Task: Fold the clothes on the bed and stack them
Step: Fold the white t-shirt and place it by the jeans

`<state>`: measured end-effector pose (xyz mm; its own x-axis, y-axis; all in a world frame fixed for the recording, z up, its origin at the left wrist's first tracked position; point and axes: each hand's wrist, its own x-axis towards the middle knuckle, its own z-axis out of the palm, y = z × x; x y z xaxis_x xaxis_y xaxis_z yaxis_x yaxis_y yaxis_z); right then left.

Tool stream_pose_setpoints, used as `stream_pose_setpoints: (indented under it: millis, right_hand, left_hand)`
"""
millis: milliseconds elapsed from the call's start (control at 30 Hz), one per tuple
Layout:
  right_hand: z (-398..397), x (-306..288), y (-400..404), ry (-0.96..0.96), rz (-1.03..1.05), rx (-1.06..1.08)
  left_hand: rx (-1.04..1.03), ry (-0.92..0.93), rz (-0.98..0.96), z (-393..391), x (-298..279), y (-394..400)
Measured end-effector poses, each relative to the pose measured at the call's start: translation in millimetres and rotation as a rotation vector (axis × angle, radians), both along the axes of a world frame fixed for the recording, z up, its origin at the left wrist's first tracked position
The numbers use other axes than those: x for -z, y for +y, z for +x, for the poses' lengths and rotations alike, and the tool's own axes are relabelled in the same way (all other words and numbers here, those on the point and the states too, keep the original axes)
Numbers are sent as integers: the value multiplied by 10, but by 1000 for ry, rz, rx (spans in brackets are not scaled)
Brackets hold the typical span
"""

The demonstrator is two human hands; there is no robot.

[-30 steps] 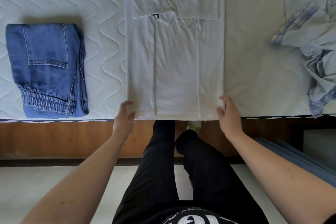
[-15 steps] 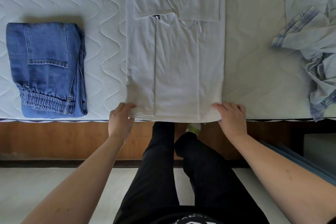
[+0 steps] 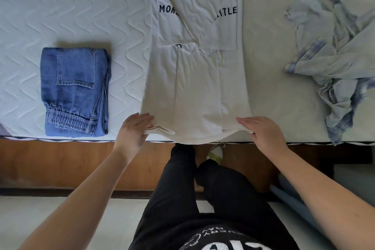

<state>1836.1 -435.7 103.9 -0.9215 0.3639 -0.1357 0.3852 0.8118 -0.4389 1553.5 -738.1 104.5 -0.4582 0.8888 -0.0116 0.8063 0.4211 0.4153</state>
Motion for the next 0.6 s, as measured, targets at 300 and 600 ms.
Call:
stream_pose_setpoints:
  millis: [300,600]
  right_hand:
    - [256,-648,12,95,17,-42]
    - [422,-928,-191,37,-112,41]
  left_hand:
    - [4,-175,-129,126,-724,-224]
    - [7,-359,-423,231,-1069,-349]
